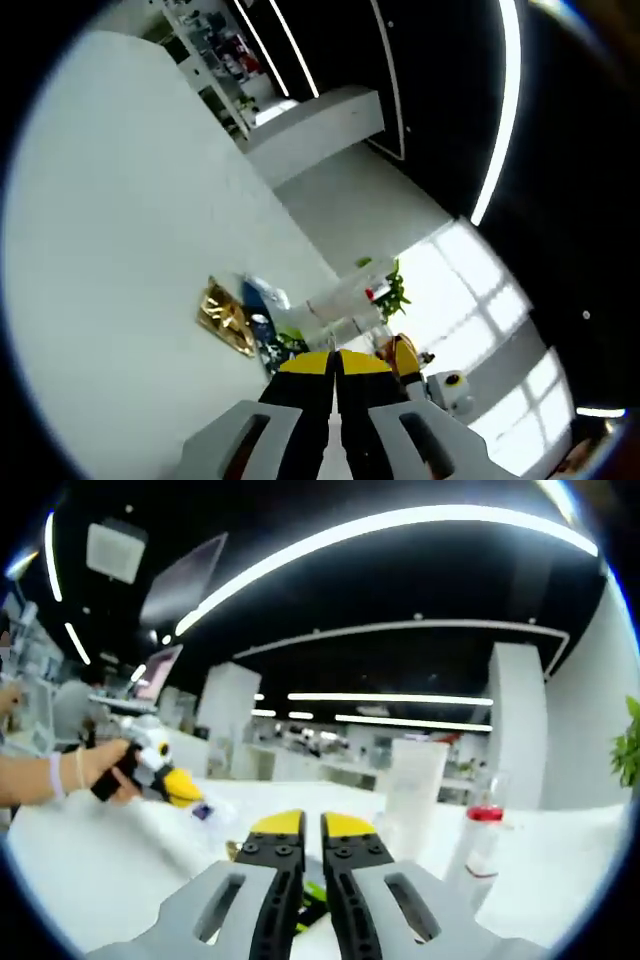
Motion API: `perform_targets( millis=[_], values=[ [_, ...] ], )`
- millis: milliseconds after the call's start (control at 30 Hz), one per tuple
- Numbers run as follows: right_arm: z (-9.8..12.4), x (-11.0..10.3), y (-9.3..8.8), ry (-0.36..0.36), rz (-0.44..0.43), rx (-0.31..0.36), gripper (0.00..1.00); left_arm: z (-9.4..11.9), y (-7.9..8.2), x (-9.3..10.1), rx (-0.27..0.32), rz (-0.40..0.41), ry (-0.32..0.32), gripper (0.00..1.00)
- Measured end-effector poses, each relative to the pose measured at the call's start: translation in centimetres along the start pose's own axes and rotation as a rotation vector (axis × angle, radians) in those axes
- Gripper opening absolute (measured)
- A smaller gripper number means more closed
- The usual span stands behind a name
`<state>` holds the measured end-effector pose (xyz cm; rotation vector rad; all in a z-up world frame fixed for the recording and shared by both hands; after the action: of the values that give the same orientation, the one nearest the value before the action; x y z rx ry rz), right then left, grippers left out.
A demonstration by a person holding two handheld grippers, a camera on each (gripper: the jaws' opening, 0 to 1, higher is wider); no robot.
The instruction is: Arrange the skincare products in the storage area until every visible bottle or jar stands upright without overlapping.
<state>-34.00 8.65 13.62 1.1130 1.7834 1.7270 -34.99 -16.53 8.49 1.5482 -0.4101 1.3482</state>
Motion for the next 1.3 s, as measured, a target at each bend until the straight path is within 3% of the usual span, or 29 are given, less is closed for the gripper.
perform_targets(
  millis=[67, 133, 233, 367, 433, 633, 667, 733, 800, 933, 1033, 1167, 1300],
  values=[
    [0.1, -0.1, -0.2, 0.002, 0.004, -0.012, 0.06, 0.1, -0.2, -0.2, -0.010, -0.007, 0.029, 0.00],
    [0.1, -0.1, -0.3, 0.002, 0.003, -0.017, 0.06, 0.4, 0.1, -0.9, -0.044, -0.035, 0.107, 0.00],
    [0.1, 0.1, -0.4, -0.002, -0.004, -0.018, 0.06, 0.6, 0.2, -1.7, -0.042, -0.073, 0.197, 0.00],
    [0.1, 0.2, -0.4, -0.006, -0.003, -0.018, 0.06, 0.3, -0.5, -2.1, -0.090, -0.045, 0.219, 0.01],
    [0.1, 0.3, -0.5, -0.009, -0.001, -0.021, 0.06, 0.3, -0.5, -2.6, -0.112, -0.047, 0.262, 0.01],
    [0.2, 0.2, -0.5, -0.012, 0.001, -0.024, 0.06, 0.6, -0.4, -3.2, -0.103, -0.053, 0.334, 0.02],
    [0.2, 0.2, -0.5, -0.012, 0.002, -0.024, 0.06, 0.7, -0.6, -3.2, -0.096, -0.074, 0.354, 0.02],
    [0.2, 0.2, -0.5, -0.012, 0.002, -0.026, 0.06, 0.8, -0.9, -3.3, -0.062, -0.194, 0.418, 0.03],
    [0.3, 0.1, -0.6, -0.012, 0.003, -0.029, 0.07, 0.8, -1.0, -3.4, -0.042, -0.237, 0.456, 0.07],
    [0.4, 0.0, -0.6, -0.015, 0.006, -0.034, 0.06, 0.9, 0.1, -3.3, 0.009, -0.222, 0.433, 0.20],
    [0.5, -0.2, -0.6, -0.014, 0.006, -0.034, 0.06, 1.2, 1.6, -3.3, 0.073, -0.214, 0.416, 0.19],
    [0.6, -0.3, -0.7, -0.014, 0.005, -0.040, 0.06, 1.1, 2.1, -2.7, 0.132, -0.224, 0.367, 0.18],
    [0.4, -0.1, -0.8, -0.016, 0.005, -0.044, 0.06, 0.1, 1.4, -2.5, 0.049, -0.171, 0.295, 0.18]
  ],
)
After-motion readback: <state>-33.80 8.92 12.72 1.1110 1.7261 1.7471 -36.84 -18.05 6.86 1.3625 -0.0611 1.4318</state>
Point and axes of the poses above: the point that each gripper's makers call its tool centre point, and the gripper's own axes: z roughly backward along the fingers, x roughly to its right, y roughly out of its top, the point moved 7 cm from there along z, roughly backward along the fingers, and after that the axes turned 2 degrees about y, right-handed, at the moved point
